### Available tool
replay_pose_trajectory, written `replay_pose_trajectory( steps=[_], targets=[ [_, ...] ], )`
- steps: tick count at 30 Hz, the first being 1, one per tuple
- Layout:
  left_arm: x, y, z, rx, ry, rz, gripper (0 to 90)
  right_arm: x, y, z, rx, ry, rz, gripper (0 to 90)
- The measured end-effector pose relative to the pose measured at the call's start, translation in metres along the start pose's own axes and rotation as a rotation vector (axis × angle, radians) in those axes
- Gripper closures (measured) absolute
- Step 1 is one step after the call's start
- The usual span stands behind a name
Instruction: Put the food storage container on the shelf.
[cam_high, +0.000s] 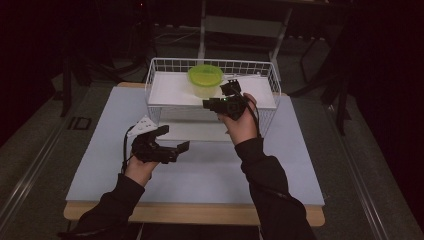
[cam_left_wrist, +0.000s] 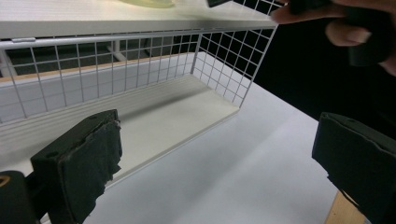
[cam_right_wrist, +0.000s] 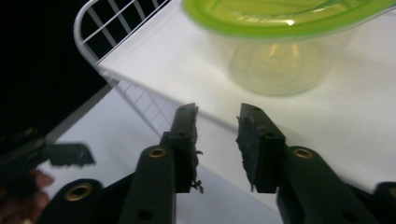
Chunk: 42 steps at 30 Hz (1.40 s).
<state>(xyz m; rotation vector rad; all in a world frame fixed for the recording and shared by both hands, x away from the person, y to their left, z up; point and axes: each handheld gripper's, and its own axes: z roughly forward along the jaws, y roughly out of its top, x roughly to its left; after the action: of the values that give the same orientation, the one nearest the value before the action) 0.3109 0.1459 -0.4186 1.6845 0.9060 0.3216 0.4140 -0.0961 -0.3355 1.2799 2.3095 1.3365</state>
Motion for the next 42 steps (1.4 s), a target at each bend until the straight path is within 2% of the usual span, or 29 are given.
replay_pose_trajectory(
  steps=[2, 4, 5, 6, 7, 12, 15, 19, 20, 22, 24, 29, 30, 32, 39, 42],
  targets=[
    [0.0, -0.001, -0.002, -0.005, -0.007, -0.004, 2.6, 0.006, -0.005, -0.008, 0.003, 0.01, -0.038, 59.9],
    [0.0, -0.003, -0.004, -0.005, -0.012, -0.002, 2.6, 0.008, -0.007, -0.01, 0.005, 0.019, -0.044, 57.4],
    [0.0, -0.004, -0.005, -0.006, -0.014, -0.003, 2.6, 0.013, -0.012, -0.015, 0.006, 0.022, -0.07, 51.9],
    [0.0, -0.005, -0.006, -0.009, -0.015, -0.007, 2.6, 0.013, -0.012, -0.015, 0.006, 0.022, -0.07, 51.9],
    [0.0, -0.006, -0.007, -0.007, -0.015, -0.009, 2.6, 0.016, -0.017, -0.02, -0.004, 0.026, -0.088, 47.5],
    [0.0, -0.012, -0.014, -0.018, -0.03, -0.008, 2.6, 0.02, -0.031, -0.029, -0.016, 0.025, -0.121, 42.6],
    [-0.002, -0.017, -0.018, -0.017, -0.033, 0.021, 2.6, 0.02, -0.048, -0.035, -0.027, 0.038, -0.142, 34.6],
    [-0.005, -0.023, -0.022, -0.005, -0.054, 0.027, 2.6, 0.019, -0.053, -0.036, -0.027, 0.047, -0.149, 33.5],
    [-0.006, -0.024, -0.023, 0.0, -0.056, 0.031, 2.6, 0.014, -0.07, -0.04, -0.018, 0.081, -0.145, 28.4],
    [-0.007, -0.026, -0.025, 0.002, -0.067, 0.043, 2.6, 0.011, -0.079, -0.043, -0.026, 0.078, -0.145, 28.1],
    [-0.009, -0.027, -0.026, 0.005, -0.069, 0.056, 2.6, 0.009, -0.089, -0.045, -0.027, 0.076, -0.158, 23.8],
    [-0.014, -0.035, -0.027, 0.026, -0.102, 0.058, 2.6, 0.0, -0.111, -0.051, -0.041, 0.072, -0.16, 20.4],
    [-0.014, -0.035, -0.027, 0.026, -0.102, 0.058, 2.6, 0.0, -0.111, -0.051, -0.041, 0.072, -0.16, 20.4],
    [-0.015, -0.04, -0.027, 0.052, -0.101, 0.088, 2.6, -0.005, -0.125, -0.054, -0.04, 0.056, -0.171, 19.1],
    [-0.009, -0.055, -0.027, 0.069, -0.112, 0.052, 2.5, -0.015, -0.158, -0.058, -0.013, 0.022, -0.203, 18.9],
    [-0.006, -0.063, -0.025, 0.083, -0.113, 0.051, 2.6, -0.019, -0.17, -0.059, -0.002, 0.012, -0.212, 18.9]
  ],
)
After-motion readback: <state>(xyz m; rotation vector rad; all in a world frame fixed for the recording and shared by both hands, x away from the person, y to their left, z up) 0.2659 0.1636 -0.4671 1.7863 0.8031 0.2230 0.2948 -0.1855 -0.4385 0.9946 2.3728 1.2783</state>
